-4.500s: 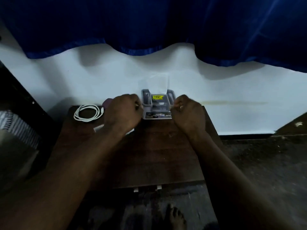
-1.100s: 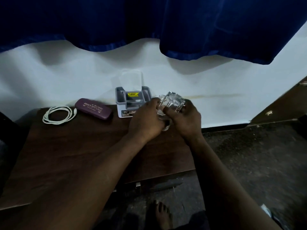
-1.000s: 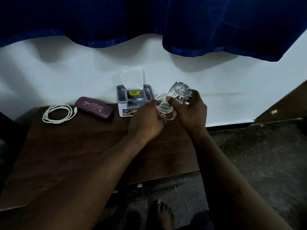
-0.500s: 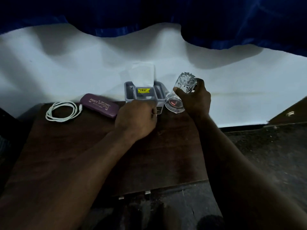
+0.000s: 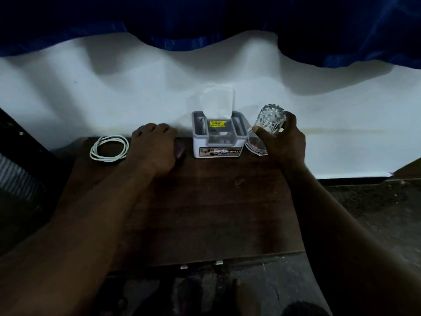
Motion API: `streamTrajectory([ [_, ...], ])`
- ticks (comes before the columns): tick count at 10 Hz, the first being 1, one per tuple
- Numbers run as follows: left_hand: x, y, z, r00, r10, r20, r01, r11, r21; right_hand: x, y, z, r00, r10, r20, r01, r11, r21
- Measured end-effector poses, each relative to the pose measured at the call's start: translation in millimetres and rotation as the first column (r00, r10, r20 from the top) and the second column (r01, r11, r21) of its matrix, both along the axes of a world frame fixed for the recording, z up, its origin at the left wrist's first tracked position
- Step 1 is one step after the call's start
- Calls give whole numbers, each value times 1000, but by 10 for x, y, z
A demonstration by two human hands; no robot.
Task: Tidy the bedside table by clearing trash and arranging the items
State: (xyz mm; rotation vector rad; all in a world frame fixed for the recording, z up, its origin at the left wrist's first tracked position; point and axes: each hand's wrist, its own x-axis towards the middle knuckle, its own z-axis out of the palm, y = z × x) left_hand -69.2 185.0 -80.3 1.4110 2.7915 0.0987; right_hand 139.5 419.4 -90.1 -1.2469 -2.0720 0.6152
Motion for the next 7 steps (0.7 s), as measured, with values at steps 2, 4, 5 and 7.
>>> streamTrajectory([
  [2,-77,-38,-57,996,4,-91,-4,1000,-5,75,-145,-35,1000,-14,14,14,1000,0],
  [4,-45,16,-155,993,71,-92,-64,995,71,211,-344,-73,998,-46,45,43,996,79],
  [5,-20,19,-122,995,69,-67,-63,994,87,233,-428,3,998,-52,45,48,994,99],
  [7,101,43,111,993,23,-113,14,948,318,237,-599,141,1000,-16,-14,18,994,112],
])
